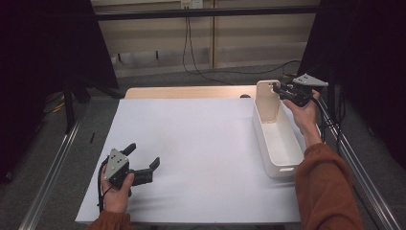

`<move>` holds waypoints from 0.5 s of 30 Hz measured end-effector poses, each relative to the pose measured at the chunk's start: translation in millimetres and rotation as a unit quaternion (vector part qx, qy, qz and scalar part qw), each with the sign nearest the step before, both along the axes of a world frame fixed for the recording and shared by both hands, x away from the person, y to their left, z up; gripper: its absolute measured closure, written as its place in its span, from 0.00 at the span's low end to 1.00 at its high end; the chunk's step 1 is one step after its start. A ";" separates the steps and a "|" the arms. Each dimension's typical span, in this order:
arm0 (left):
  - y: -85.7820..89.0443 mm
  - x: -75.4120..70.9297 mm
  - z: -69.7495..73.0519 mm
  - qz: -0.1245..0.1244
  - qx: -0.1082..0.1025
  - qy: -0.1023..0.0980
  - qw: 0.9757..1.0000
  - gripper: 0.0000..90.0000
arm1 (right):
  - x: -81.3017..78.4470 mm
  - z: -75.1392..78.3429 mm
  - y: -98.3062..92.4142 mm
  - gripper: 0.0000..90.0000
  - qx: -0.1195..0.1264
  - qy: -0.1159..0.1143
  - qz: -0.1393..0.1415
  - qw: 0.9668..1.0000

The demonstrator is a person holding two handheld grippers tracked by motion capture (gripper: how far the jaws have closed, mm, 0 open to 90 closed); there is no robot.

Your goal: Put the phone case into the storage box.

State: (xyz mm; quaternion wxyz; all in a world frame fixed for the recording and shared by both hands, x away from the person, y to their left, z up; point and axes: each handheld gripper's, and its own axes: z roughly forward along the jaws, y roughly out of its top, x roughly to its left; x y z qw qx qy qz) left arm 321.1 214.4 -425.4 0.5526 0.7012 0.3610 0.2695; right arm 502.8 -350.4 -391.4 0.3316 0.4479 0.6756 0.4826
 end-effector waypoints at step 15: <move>0.4 0.3 0.1 0.000 0.000 -0.001 1.000 0.02 | -0.8 -1.4 -3.9 0.70 0.010 -0.008 -0.017 1.000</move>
